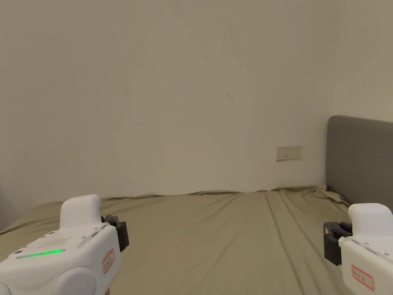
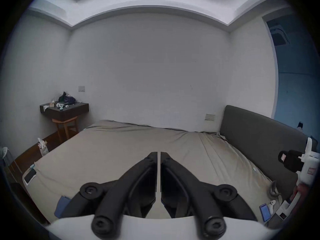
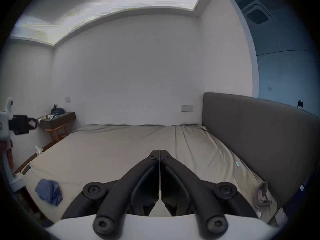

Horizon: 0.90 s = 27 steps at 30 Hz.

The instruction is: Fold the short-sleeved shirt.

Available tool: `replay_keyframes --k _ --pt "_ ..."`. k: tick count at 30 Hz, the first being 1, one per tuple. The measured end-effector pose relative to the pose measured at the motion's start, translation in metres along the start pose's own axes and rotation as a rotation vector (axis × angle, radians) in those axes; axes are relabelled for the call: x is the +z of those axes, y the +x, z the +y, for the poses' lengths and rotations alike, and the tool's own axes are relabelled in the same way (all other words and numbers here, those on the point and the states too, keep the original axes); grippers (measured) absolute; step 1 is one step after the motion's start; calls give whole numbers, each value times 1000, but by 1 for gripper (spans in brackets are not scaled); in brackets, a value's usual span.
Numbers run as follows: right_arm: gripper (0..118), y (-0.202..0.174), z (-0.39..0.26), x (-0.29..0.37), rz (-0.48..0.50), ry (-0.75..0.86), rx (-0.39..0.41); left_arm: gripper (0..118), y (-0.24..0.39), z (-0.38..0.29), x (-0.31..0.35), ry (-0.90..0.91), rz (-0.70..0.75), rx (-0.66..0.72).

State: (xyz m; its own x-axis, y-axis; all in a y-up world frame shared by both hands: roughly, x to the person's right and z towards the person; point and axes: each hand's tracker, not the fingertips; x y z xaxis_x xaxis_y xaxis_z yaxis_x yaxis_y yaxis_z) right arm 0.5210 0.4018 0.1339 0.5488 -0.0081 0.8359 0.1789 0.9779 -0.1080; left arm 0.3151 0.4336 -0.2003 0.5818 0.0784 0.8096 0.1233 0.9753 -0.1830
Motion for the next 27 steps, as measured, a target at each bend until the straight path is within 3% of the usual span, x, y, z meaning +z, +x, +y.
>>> replay_keyframes --k 11,27 --pt "3 -19 12 7 26 39 40 3 3 3 10 73 62 -23" --pt "4 -27 15 6 41 49 20 3 5 -3 13 65 60 -34"
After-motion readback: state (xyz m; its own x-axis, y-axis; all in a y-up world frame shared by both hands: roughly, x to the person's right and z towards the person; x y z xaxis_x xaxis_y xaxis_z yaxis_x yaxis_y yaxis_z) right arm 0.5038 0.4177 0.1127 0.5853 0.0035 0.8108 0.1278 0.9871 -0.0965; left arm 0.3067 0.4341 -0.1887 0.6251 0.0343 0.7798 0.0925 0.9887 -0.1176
